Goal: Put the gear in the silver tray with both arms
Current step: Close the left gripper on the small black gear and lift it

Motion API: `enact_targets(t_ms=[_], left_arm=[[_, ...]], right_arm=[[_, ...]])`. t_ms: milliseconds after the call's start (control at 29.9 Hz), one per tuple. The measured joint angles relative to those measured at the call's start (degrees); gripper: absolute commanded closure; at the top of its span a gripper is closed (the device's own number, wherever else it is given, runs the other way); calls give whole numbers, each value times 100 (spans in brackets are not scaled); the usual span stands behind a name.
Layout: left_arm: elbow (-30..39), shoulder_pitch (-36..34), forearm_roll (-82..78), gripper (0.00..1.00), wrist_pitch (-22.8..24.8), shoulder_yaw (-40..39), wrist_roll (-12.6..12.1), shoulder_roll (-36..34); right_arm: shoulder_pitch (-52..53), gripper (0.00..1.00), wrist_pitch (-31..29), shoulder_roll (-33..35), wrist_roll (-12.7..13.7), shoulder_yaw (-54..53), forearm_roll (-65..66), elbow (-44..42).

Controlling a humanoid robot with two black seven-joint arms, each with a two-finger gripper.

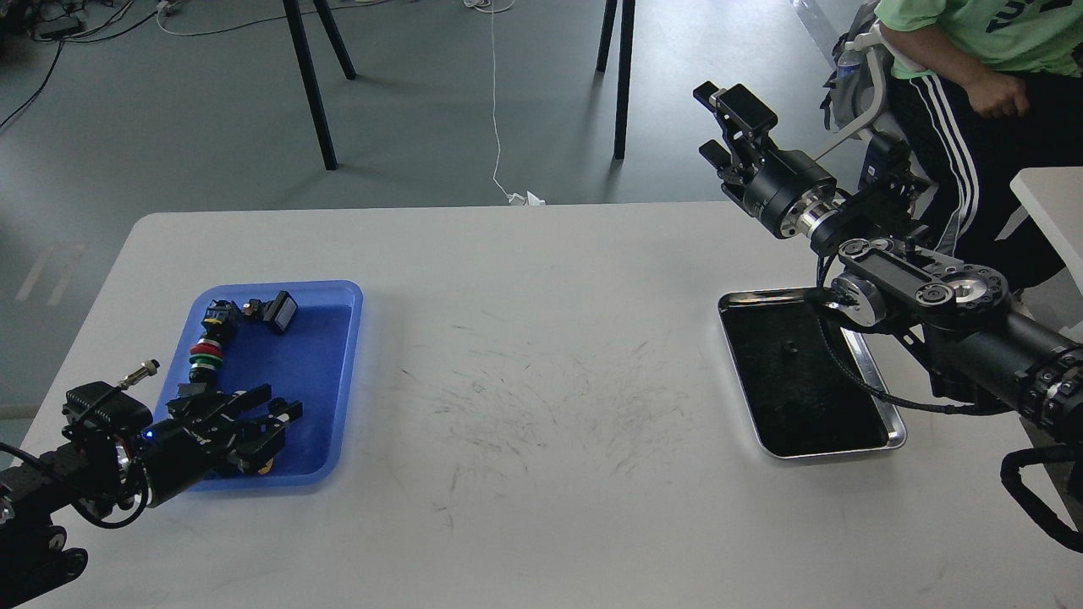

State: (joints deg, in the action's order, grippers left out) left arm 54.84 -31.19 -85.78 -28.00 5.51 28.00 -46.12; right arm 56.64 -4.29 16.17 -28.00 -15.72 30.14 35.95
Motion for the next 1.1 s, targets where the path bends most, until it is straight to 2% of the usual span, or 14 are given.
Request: enact_targets(t_ms=[201,334,535,702,1103], left_arm=[[-154,0,1,55,0,2,0,98],[-189,16,7,55,-1,3,0,117],[-188,22,5,61,-1,2,-1,114],[-170,26,-4,70,-1,6,-1,93],[-86,9,76,79,1,-22,0,-10]], right_arm=[[-12,6,-1,0,0,0,1,-9],[-12,6,-1,0,0,0,1,-21],[-13,6,-1,0,0,0,1,-23],[-12,6,-1,0,0,0,1,-23],[-4,6,-1,0,0,-1,1,-20]])
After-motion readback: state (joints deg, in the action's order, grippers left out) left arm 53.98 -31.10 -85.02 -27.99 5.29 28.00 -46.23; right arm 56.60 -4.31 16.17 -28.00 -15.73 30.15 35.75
